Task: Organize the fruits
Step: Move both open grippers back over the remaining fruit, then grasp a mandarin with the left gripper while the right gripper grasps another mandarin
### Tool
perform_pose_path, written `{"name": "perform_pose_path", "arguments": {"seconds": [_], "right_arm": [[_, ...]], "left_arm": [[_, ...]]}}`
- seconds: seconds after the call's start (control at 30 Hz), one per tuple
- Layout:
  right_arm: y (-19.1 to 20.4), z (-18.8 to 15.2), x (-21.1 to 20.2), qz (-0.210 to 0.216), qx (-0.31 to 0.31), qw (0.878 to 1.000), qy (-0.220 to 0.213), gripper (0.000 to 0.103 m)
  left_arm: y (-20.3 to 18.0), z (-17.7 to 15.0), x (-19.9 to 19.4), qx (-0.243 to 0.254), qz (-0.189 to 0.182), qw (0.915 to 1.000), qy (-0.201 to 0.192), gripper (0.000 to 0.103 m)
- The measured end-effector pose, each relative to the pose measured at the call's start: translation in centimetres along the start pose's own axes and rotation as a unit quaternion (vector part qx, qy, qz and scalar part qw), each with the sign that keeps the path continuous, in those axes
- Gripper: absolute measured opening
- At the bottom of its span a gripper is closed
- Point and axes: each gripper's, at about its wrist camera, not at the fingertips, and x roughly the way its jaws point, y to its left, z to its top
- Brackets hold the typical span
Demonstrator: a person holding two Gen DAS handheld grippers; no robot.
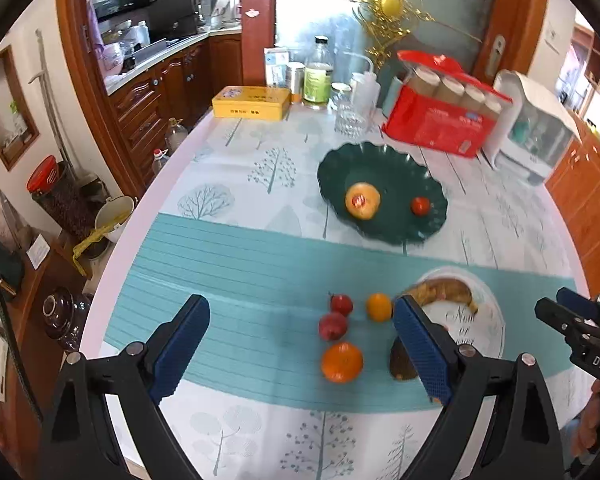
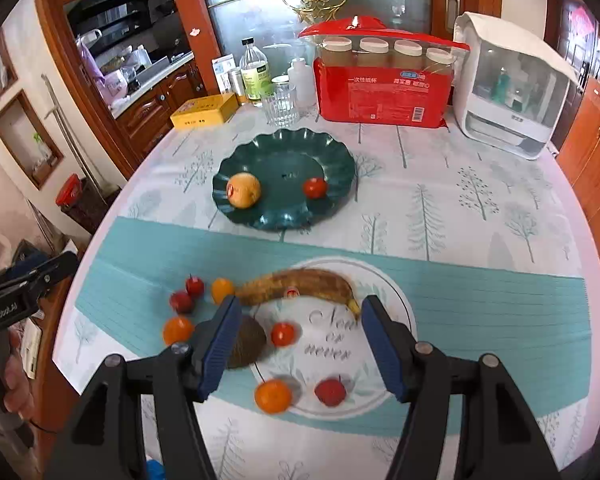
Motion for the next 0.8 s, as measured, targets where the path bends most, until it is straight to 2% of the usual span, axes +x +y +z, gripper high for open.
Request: {"name": "perform_pose_path", "arguments": {"seconds": [0.17,0.37,0.8], "right_arm": [[0.7,-2.9,0.1,-0.001,-0.002,1.000,0.017,0.063],[1.2,-6.1,1.8,-0.006,-0.004,0.999,0.048,0.063],[1.3,-9.5,4.9,0.015,-0.003,0.997,0.075,0.062]], "left_arm": [[-0.5,-2.3,0.6,0.015,-0.019,0.9995,0.018,0.093],[-1.1,-4.7,1.8,0.028,-0.024,0.9986,0.037,0.092],[-1.7,-8.1,6.0,0.025,-0.020,0.9959,0.085,0.092]]}}
